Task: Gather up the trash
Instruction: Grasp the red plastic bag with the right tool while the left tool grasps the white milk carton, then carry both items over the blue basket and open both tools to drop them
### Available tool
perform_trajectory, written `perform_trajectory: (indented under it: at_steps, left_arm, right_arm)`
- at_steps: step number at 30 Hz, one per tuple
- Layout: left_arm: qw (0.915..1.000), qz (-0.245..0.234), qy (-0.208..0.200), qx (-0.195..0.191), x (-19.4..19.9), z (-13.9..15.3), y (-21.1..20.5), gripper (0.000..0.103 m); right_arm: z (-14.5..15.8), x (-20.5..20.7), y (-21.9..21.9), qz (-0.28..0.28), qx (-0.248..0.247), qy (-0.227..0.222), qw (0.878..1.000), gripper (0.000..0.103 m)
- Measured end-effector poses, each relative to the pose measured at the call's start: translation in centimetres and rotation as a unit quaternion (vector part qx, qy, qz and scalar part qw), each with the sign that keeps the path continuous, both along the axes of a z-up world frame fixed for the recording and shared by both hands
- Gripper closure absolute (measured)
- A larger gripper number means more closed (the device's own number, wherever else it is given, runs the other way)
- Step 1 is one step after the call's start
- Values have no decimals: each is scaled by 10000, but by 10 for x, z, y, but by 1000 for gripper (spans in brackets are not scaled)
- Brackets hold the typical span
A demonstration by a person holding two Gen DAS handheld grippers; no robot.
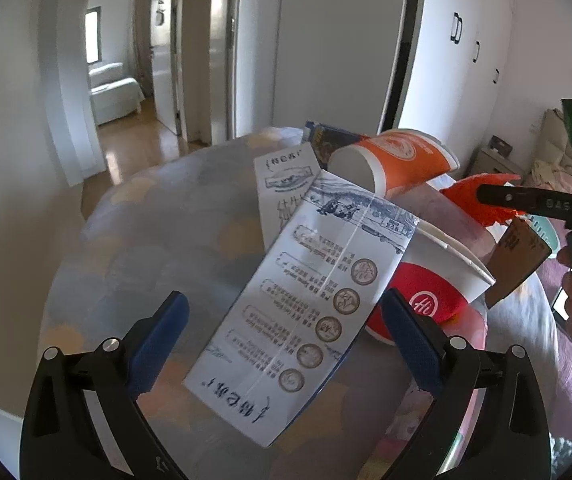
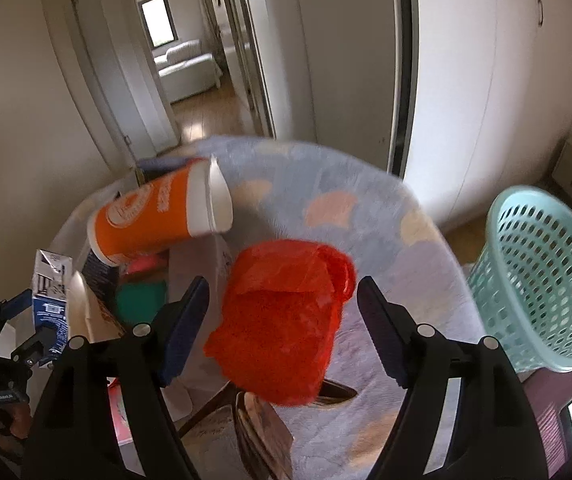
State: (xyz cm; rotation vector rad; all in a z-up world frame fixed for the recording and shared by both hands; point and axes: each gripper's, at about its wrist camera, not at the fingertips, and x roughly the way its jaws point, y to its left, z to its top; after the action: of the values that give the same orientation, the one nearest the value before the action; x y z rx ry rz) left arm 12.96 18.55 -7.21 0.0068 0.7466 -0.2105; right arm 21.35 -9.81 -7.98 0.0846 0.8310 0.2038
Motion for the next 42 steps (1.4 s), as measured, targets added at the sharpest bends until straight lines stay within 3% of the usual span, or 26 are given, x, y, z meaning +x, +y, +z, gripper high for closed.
perform_trajectory:
  at_steps: [2, 4, 6, 9, 12, 19, 28, 36, 42]
  left_arm:
    - [10000, -27, 61, 9, 3, -2, -2, 12]
    - [9999, -70, 135, -44, 5, -5, -5, 21]
    - [9999, 0, 137, 3, 4, -6, -6, 22]
    - [9999, 33, 126, -95, 2, -4, -5, 37]
    - [9995, 120, 152, -240, 0, -2, 0, 42]
    - [9987, 243, -33, -453, -10, 14, 0, 46]
    - [9960, 244, -514, -682, -29, 62, -19, 46]
    - [9911, -228, -944, -906, -33, 107, -95, 46]
    - [9859, -839, -1049, -1003, -16, 127, -181, 46]
  right_arm:
    - [-6, 4, 0, 2, 18, 81, 10000, 31]
    - [-10, 6, -3, -24, 62, 175, 9998, 35]
    - [-14, 9, -6, -3, 177, 293, 9994, 49]
    - [-16, 11, -11, 6, 253, 334, 9991, 63]
    - [-13, 8, -14, 39, 287, 272, 9992, 71]
    - [7, -3, -25, -67, 375, -130, 9992, 74]
    - [50, -29, -57, -387, 514, -832, 9945, 74]
    - [80, -53, -120, -1059, 378, -1348, 9845, 74]
    - [83, -62, -191, -1720, 424, -1342, 9750, 74]
